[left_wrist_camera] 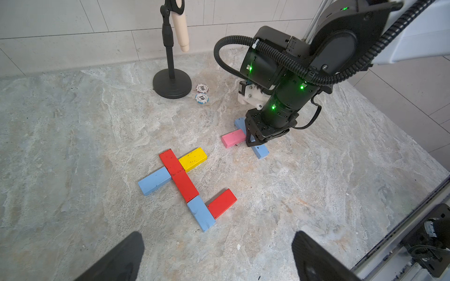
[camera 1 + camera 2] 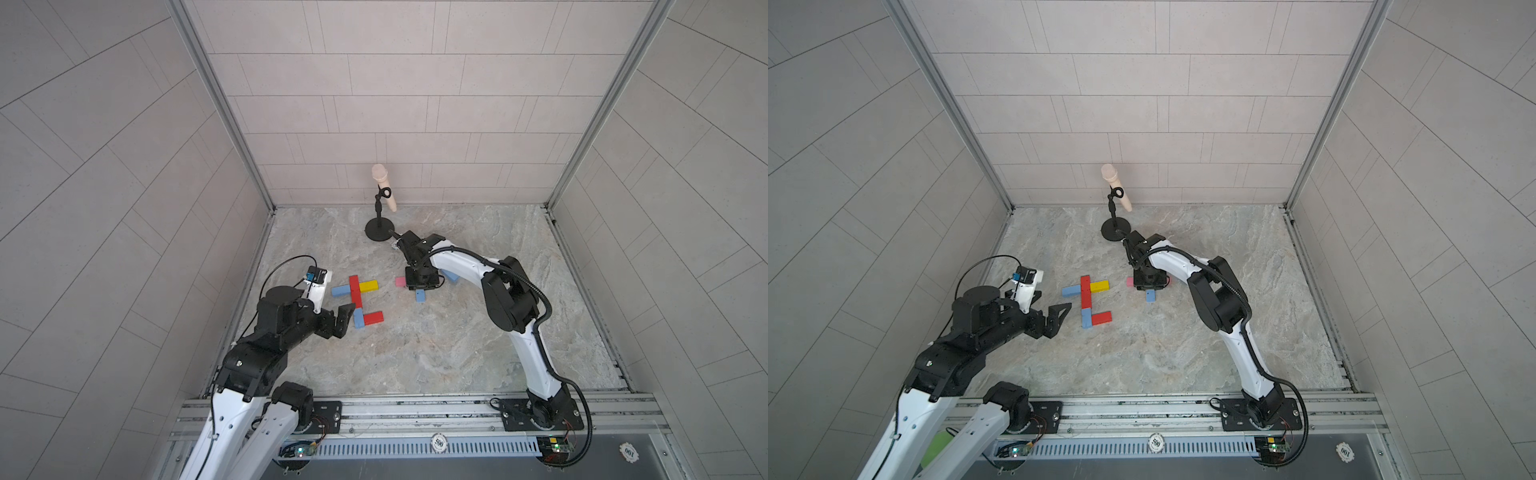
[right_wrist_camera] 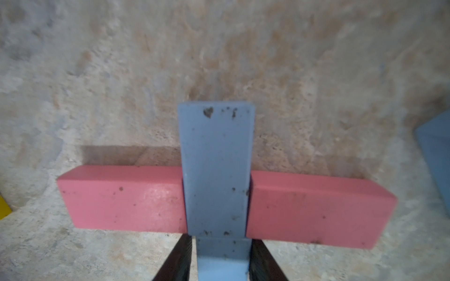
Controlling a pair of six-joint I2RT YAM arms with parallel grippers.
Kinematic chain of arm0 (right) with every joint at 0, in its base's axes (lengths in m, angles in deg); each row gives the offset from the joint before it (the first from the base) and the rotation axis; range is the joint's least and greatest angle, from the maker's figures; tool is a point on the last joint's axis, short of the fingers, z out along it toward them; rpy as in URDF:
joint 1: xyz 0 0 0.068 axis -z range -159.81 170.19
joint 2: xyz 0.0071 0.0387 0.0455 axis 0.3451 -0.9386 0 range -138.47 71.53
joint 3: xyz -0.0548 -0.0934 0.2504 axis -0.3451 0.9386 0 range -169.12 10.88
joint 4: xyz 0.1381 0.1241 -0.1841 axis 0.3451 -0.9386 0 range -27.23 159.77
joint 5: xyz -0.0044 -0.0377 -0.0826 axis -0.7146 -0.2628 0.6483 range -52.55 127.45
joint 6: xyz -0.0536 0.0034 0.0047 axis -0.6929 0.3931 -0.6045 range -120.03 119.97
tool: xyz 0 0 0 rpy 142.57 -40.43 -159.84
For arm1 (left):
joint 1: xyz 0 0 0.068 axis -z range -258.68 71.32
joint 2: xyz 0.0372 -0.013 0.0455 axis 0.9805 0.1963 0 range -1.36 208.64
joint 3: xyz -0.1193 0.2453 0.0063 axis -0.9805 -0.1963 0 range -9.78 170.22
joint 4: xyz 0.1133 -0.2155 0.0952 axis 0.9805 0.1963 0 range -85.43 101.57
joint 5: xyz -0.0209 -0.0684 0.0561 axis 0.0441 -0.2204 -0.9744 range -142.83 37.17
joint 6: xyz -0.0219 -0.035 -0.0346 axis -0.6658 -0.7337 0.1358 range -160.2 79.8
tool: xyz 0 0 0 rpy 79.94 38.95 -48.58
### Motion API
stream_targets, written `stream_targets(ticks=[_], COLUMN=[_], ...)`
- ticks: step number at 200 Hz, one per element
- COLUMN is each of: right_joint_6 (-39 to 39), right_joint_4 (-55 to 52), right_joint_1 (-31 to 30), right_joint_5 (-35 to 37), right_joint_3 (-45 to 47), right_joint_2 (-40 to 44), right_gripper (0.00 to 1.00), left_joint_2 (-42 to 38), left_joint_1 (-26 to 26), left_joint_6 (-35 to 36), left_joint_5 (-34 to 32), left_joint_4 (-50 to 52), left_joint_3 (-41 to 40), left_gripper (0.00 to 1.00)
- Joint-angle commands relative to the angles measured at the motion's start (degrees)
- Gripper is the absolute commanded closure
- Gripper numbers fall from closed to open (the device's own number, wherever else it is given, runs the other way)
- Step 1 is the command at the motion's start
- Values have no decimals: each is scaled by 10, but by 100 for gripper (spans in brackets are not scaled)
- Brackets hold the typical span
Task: Assemble the letter t with building blocks
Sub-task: Assemble the building block at the center of the board.
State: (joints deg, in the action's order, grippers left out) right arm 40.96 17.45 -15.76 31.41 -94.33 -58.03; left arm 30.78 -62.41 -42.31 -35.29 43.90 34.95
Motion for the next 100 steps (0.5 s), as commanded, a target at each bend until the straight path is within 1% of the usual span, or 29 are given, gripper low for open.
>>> stream_targets(ticks=[1,100], right_joint_6=[11,12], right_joint_4=[-11,-12], right_joint_1=[-1,-4], right_joint_5=[5,3], right_joint_3=[-13,-20], right_joint_2=[-5,-3], right_gripper=[59,59], left_joint_2=[-2,-2], left_joint_1=[2,2], left_joint_6=[-2,-3], left_joint_5=[0,0], left_joint_4=[-4,-5], left_joint_3=[-5,-8], left_gripper=[0,0])
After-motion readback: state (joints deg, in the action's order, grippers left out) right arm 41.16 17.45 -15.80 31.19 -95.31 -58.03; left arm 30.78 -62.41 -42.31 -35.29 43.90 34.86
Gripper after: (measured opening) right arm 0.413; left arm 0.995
